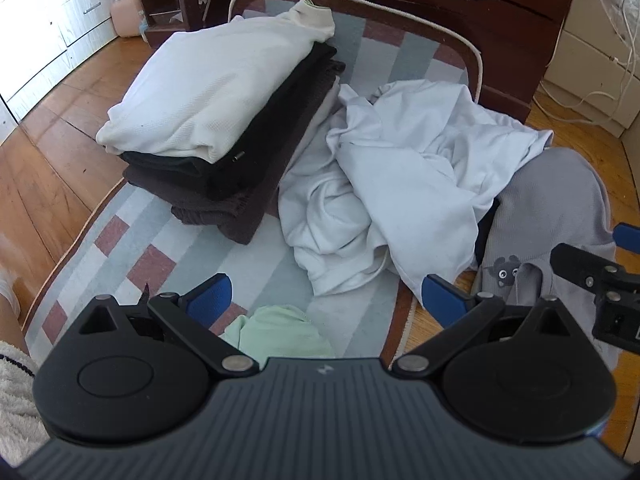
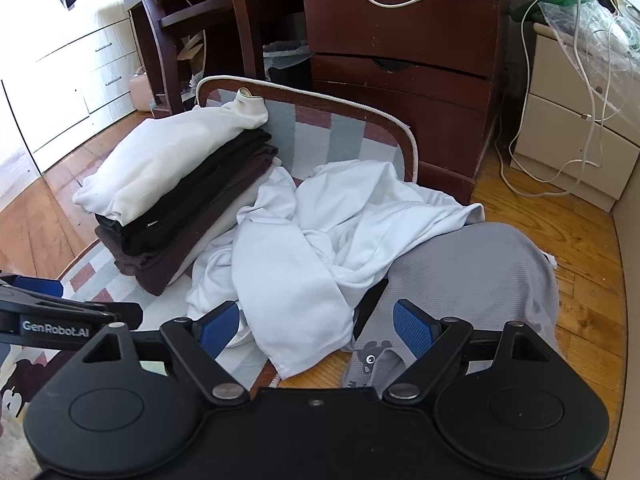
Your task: Fold clothes
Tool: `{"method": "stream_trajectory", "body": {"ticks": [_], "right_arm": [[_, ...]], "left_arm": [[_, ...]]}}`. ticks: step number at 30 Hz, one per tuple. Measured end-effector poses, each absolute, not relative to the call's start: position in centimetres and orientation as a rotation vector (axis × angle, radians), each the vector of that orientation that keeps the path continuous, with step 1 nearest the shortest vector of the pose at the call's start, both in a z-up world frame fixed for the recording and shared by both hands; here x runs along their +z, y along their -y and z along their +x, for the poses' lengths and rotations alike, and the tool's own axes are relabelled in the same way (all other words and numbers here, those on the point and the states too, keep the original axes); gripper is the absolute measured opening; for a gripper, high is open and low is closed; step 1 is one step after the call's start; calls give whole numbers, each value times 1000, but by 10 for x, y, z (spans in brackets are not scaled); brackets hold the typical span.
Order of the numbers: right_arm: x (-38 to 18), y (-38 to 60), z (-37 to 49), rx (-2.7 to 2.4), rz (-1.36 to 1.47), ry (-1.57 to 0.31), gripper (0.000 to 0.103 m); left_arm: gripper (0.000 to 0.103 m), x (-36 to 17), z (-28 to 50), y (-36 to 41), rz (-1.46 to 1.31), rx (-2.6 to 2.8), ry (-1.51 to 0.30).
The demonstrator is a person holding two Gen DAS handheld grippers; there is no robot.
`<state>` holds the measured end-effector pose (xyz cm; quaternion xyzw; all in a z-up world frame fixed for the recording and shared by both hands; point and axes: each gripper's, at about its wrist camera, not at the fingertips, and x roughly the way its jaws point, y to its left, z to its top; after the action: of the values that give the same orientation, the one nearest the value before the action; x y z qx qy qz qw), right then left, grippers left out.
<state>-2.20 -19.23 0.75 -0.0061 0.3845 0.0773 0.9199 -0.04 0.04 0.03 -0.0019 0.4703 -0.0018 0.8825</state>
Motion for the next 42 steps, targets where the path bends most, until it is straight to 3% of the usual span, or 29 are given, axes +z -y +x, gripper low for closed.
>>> {"method": "stream_trajectory", "body": {"ticks": [42], "right_arm": [[2, 252, -38, 206, 29, -690, 88]], "left_arm": [[103, 2, -27, 77, 115, -16, -932]]}}
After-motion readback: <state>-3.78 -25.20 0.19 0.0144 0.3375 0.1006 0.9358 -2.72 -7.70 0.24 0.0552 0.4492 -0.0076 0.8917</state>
